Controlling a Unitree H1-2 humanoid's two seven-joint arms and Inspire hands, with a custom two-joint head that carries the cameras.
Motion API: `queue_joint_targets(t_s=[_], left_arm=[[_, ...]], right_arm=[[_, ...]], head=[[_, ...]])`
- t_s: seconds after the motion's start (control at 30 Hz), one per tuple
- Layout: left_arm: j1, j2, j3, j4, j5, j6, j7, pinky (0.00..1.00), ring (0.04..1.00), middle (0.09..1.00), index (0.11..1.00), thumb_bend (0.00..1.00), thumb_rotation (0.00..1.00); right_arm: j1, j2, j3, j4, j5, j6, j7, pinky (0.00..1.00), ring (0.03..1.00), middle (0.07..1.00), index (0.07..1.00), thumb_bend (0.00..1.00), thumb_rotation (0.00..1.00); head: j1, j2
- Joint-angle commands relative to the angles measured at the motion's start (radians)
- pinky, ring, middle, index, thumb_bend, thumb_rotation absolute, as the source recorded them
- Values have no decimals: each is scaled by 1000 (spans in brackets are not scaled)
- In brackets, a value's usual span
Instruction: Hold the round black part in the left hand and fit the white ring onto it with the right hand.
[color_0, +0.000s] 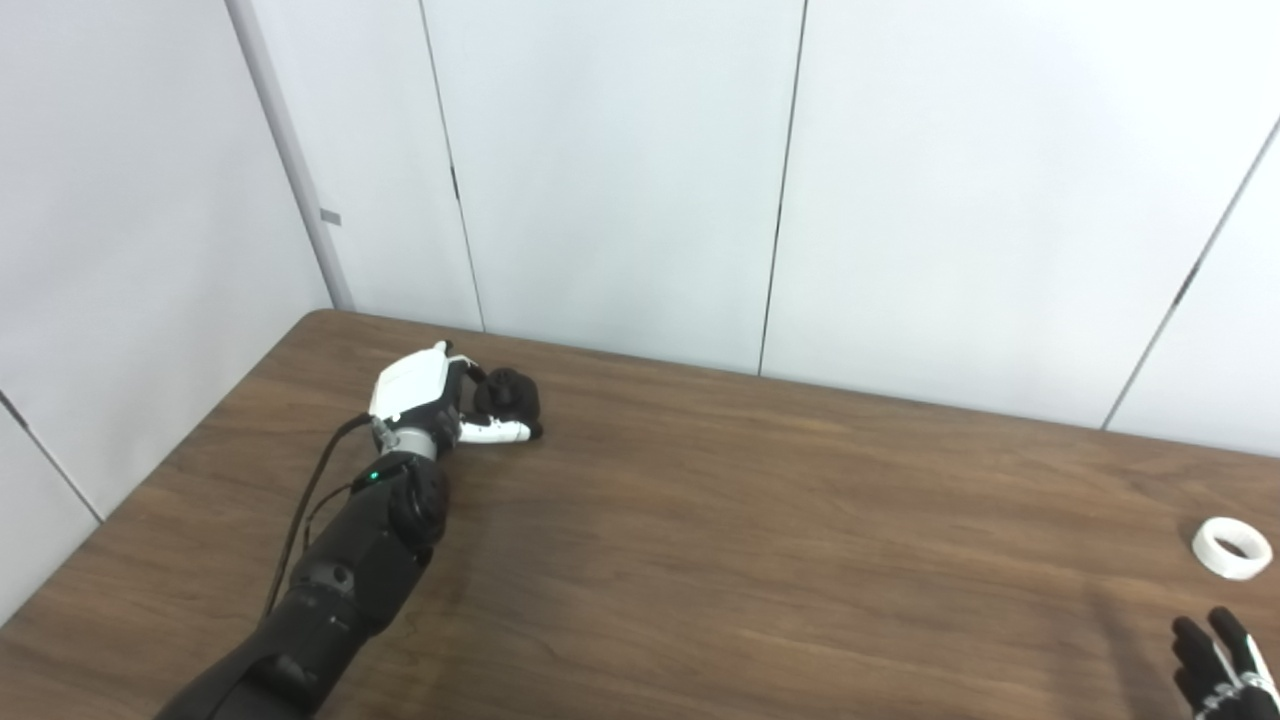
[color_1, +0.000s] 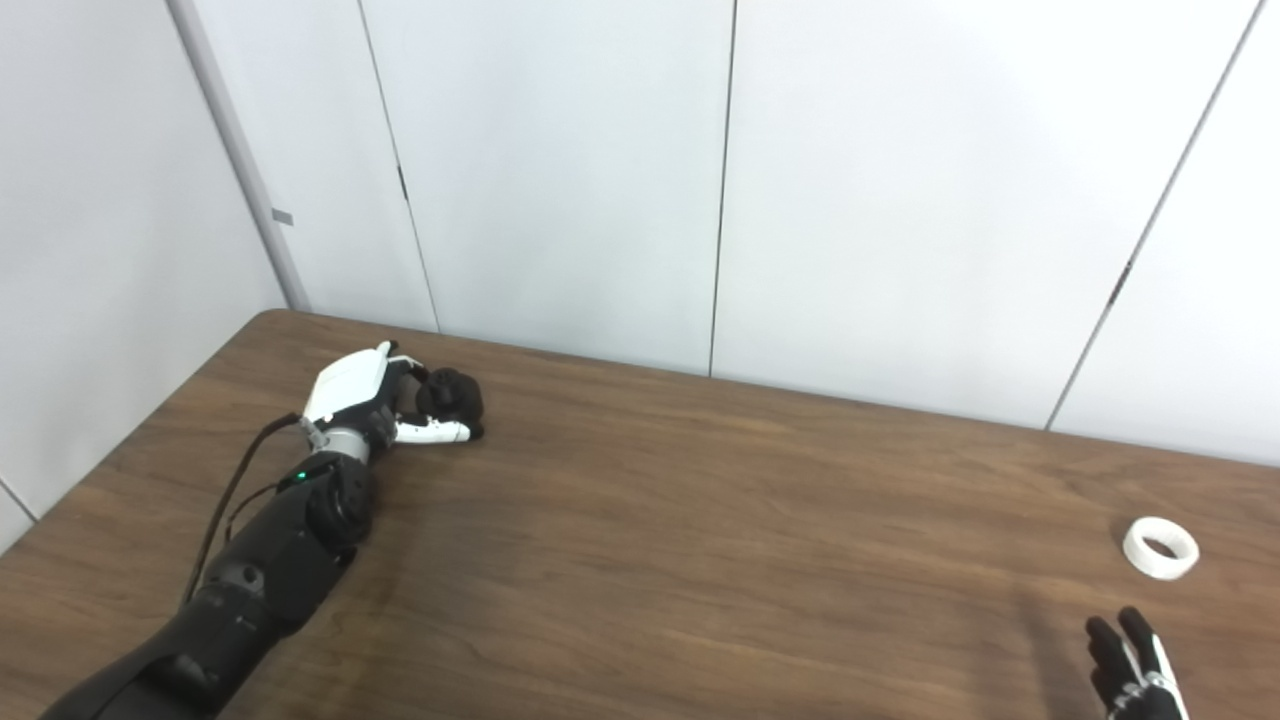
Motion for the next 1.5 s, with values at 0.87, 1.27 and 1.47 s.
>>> queue_joint_targets(t_s=[0.87, 1.27, 1.47], left_arm=[[-37, 11, 15, -4, -39, -46, -10, 1000, 1000, 991, 757, 969, 265], [-45, 3, 10, -4, -52, -55, -14, 1000, 1000, 992, 792, 979, 250], [-46, 2, 8, -1, -53, -59, -15, 1000, 1000, 995, 793, 972, 244]], right_arm=[[67, 17, 13, 58, 3, 5, 2, 1000, 958, 939, 962, 522, 1000], [70, 15, 15, 52, 3, 13, 4, 1000, 958, 940, 966, 521, 1000], [70, 17, 14, 51, 1, 27, -1, 1000, 965, 938, 964, 537, 1000]], head=[[-4, 5], [-5, 7], [-6, 8]])
